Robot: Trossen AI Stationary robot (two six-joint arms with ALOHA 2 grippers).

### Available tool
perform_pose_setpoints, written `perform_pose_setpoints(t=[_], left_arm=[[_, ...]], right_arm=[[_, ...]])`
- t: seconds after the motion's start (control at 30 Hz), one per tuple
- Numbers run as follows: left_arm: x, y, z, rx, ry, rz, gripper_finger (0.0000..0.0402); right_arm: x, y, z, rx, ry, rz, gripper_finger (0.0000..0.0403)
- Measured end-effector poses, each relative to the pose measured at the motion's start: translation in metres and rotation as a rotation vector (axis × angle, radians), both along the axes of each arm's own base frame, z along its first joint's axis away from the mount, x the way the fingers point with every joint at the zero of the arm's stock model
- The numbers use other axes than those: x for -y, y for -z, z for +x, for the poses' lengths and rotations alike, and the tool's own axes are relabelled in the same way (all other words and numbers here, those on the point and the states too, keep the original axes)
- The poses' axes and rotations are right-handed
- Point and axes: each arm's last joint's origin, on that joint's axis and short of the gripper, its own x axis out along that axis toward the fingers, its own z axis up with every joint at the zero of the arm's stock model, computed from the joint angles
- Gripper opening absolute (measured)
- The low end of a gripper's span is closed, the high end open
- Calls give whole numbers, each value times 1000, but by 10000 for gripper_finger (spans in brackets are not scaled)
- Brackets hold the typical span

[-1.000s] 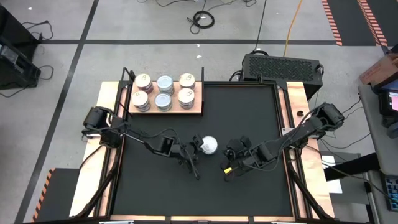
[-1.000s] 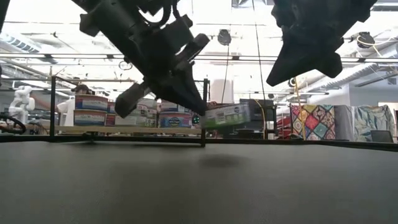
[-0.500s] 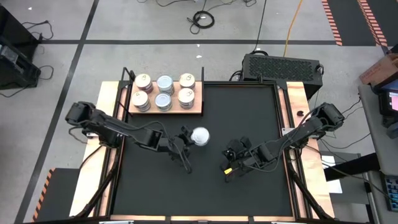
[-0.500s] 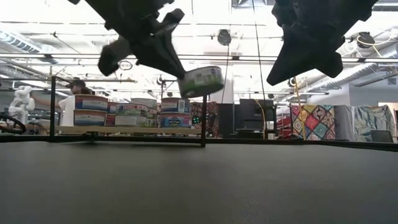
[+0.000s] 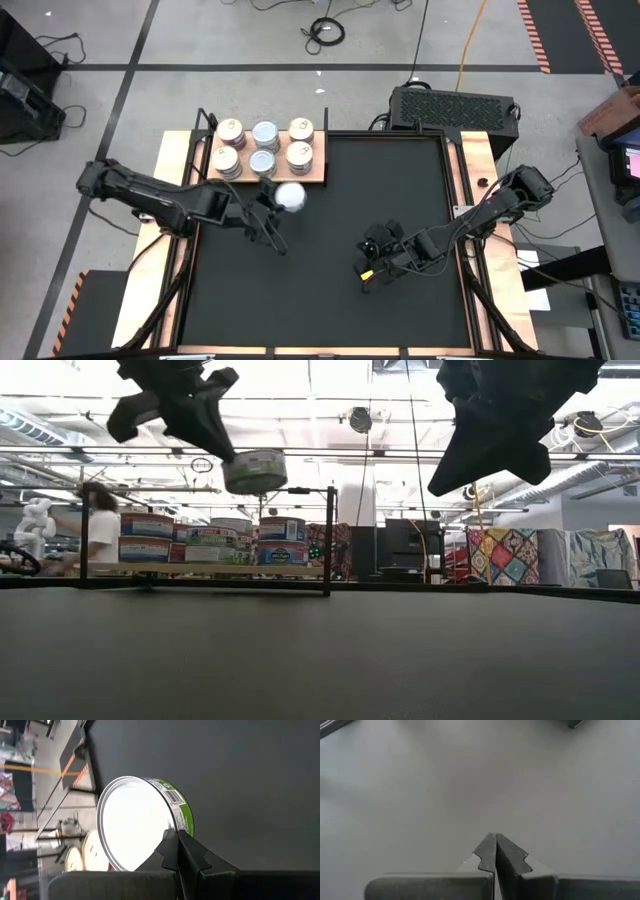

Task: Stack canned seafood by type on shelf
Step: Stack the green tuna can on top of the other green tuna cans on the shelf

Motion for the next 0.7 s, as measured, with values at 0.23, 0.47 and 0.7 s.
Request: perform_pose_setpoints(t=[0.23,0.47,0.7], left_arm=[[-27,-18,-29,-6,-126,-2,0],[-60,-17,-46,-95,-276,-8,0],[-92,-14,-51,-158,-323,-33,0]], right_arm=[[0,0,-1,-12,-8,-11,0],[0,0,-1,-16,-18,-20,0],[2,0,0,-14,-12,-20,0]])
